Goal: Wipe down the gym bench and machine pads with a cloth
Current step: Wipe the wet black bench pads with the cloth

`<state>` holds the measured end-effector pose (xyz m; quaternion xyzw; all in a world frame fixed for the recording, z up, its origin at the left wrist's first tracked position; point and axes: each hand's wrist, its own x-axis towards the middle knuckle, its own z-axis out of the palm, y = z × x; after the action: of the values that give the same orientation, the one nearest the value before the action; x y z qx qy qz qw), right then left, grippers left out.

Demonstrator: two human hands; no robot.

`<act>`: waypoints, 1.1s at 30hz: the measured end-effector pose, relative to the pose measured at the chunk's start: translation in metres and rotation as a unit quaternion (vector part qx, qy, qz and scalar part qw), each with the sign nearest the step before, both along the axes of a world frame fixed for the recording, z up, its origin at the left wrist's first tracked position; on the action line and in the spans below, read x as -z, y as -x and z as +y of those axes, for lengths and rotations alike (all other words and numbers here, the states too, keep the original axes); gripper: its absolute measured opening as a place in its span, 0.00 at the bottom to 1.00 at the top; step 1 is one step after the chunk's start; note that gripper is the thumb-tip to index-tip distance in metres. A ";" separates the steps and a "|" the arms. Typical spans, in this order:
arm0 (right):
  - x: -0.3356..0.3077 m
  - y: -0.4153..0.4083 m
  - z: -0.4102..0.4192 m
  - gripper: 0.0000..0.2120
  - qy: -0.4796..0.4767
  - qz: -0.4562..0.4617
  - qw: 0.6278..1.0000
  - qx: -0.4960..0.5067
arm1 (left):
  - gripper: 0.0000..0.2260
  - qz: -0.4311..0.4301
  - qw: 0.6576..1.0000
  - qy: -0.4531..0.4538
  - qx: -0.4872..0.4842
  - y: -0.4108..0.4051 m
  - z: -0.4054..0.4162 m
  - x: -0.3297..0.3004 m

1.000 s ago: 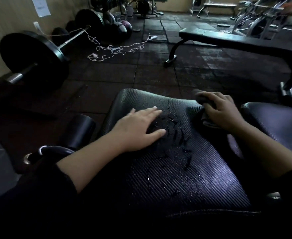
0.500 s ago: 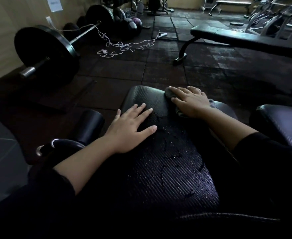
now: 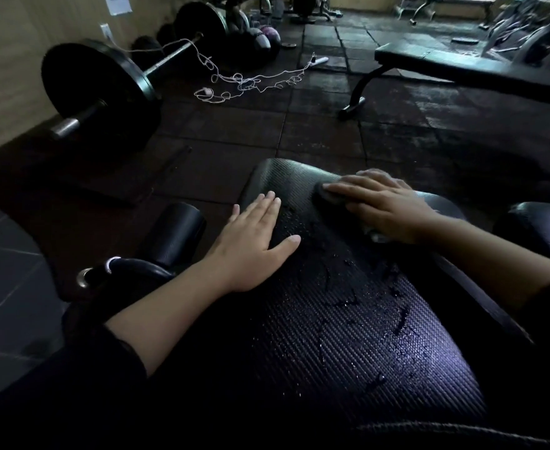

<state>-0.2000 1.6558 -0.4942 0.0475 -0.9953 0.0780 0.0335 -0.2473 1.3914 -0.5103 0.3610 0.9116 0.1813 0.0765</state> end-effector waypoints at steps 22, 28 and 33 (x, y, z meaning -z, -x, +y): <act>-0.002 0.062 -0.031 0.21 -0.013 -0.017 0.993 0.116 | 0.36 0.001 1.000 -0.006 -0.010 0.000 0.004 -0.001; 0.005 0.024 -0.055 0.23 -0.034 0.011 0.999 -0.015 | 0.37 -0.001 1.000 -0.013 -0.015 0.001 0.001 0.000; -0.003 0.005 -0.003 0.22 0.007 -0.022 0.998 -0.064 | 0.40 0.000 1.000 -0.016 -0.015 0.001 0.002 0.000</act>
<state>-0.2053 1.6527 -0.4908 0.1088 -0.9901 0.0884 0.0071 -0.2487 1.3931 -0.5106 0.3482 0.9140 0.1969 0.0680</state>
